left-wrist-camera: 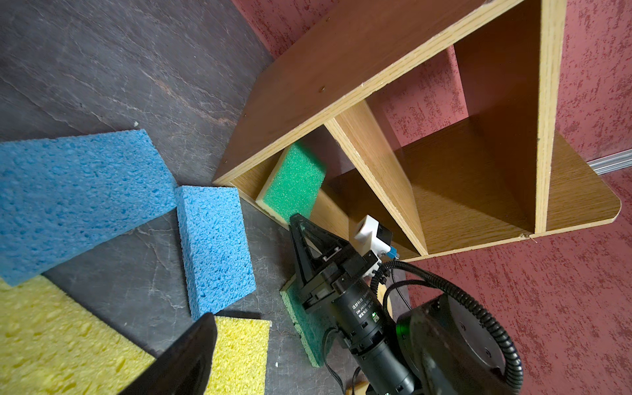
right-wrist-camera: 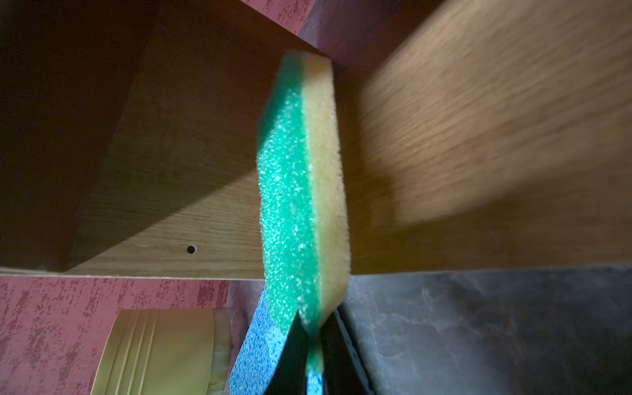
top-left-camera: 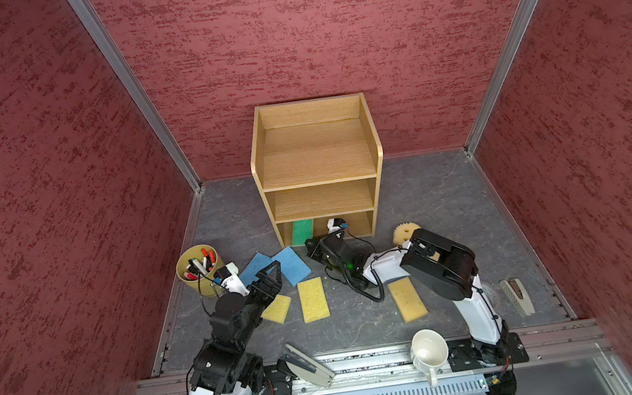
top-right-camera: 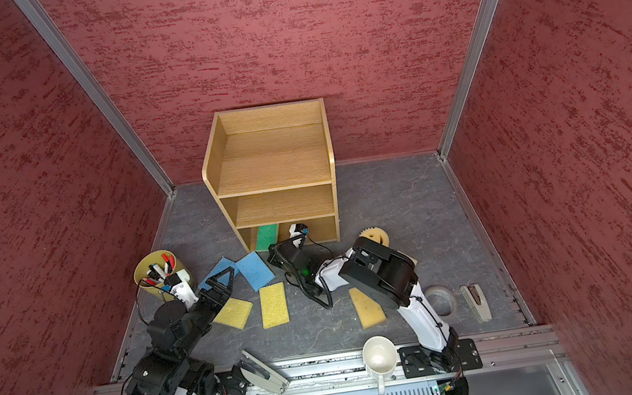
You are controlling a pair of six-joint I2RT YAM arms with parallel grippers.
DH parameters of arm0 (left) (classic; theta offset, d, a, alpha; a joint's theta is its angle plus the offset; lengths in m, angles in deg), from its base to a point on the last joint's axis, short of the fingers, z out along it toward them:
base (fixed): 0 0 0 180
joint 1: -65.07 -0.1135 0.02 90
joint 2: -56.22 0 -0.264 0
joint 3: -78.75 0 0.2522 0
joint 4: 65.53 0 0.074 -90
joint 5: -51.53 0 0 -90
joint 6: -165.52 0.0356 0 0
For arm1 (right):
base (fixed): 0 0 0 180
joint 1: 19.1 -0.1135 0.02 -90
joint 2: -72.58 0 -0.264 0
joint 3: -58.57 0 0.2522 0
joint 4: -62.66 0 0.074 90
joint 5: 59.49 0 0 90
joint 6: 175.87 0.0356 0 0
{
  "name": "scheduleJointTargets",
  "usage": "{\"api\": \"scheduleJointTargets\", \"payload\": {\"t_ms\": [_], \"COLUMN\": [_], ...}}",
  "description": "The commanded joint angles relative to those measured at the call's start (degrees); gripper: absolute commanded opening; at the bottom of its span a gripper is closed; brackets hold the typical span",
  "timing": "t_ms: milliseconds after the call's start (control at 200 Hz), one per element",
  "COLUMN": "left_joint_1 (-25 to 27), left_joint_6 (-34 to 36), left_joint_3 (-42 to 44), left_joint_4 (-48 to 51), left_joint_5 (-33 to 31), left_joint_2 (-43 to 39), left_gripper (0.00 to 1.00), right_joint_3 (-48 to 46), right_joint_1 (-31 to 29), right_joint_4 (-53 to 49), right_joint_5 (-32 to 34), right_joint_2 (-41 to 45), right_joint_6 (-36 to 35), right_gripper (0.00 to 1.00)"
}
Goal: Place and organize the cleaning sponges onto the shelf
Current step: 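Push the sponge upright into the bottom shelf with the right gripper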
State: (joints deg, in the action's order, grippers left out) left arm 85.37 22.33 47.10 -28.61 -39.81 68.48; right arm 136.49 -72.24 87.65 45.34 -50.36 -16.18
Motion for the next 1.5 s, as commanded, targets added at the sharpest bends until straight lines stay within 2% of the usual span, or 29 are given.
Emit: {"api": "scheduleJointTargets", "payload": {"t_ms": [0,516,957,1493], "left_joint_1": [-0.43,-0.43,-0.43,-0.43], "left_joint_6": [0.22,0.1,0.21,0.17], "left_joint_3": [0.56,0.69,0.66,0.9], "left_joint_4": [-0.27,-0.36,0.05,0.22], "left_joint_5": [0.73,1.21,1.52,1.77], "left_joint_2": [-0.53,-0.17,-0.22,-0.45], "left_gripper": [0.89,0.89,0.89,0.89], "right_joint_3": [1.97,4.17,1.76,-1.83], "right_joint_1": [0.59,1.72,1.95,1.13], "right_joint_4": [-0.44,-1.13,-0.2,1.02], "right_joint_5": [1.83,0.86,-0.43,-2.85], "right_joint_2": [-1.83,-4.05,-2.46,0.0], "right_joint_6": [1.62,1.76,1.94,4.4], "right_gripper": [0.15,0.3,0.55,0.56]}}
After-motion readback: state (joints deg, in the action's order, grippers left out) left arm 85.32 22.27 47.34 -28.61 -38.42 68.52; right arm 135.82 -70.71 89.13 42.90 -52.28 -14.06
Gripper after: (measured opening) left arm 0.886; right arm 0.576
